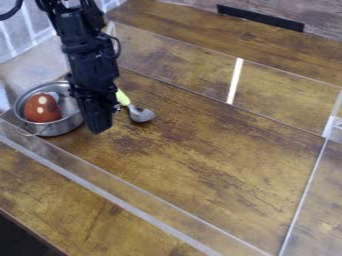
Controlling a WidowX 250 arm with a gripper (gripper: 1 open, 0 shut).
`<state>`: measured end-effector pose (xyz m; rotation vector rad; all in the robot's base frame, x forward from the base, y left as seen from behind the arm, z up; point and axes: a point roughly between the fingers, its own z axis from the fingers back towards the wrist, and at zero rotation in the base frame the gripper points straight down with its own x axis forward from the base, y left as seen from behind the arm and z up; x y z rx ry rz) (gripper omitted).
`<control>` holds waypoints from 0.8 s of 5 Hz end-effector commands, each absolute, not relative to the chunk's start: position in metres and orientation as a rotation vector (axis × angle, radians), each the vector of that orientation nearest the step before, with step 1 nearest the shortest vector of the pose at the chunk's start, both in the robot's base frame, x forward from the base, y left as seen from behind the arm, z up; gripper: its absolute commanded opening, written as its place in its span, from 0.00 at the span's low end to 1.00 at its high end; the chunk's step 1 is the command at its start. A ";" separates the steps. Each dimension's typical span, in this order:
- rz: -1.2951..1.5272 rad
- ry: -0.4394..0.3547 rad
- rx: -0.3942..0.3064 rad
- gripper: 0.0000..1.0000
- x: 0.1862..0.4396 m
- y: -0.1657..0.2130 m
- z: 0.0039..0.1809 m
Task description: Move the green spoon to the left
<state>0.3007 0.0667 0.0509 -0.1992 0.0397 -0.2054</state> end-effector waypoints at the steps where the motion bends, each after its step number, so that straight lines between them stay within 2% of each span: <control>1: -0.179 -0.017 -0.180 0.00 0.309 0.081 0.063; 3: -0.065 -0.052 -0.179 0.00 0.323 0.105 0.080; 4: -0.076 -0.065 -0.184 0.00 0.336 0.110 0.074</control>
